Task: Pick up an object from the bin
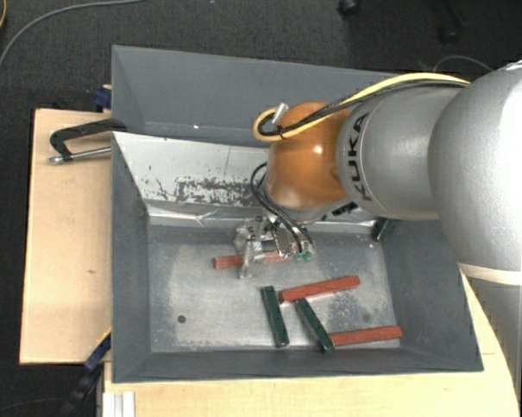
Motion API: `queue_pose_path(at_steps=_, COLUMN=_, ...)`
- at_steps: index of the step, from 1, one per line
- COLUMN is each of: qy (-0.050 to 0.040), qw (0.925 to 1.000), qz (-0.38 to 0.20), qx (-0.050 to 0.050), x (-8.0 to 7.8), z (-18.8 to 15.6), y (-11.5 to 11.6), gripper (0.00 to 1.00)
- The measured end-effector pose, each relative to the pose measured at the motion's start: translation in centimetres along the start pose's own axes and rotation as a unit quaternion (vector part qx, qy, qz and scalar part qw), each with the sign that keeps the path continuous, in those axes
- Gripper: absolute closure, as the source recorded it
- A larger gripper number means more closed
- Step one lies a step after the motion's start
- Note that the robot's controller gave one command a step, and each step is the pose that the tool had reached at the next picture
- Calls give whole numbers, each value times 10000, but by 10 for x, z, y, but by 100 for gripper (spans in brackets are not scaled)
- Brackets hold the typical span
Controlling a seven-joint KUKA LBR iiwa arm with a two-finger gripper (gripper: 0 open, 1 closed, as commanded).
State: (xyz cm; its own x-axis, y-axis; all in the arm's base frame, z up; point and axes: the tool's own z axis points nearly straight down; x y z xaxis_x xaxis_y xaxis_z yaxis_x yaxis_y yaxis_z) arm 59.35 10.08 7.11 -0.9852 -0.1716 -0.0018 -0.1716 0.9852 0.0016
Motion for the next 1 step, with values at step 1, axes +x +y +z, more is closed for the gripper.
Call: queue_pose_path(at_steps=1, qy=-64, qw=9992, qz=-400, qx=8, x=9, z=-146, y=-3, gripper=100)
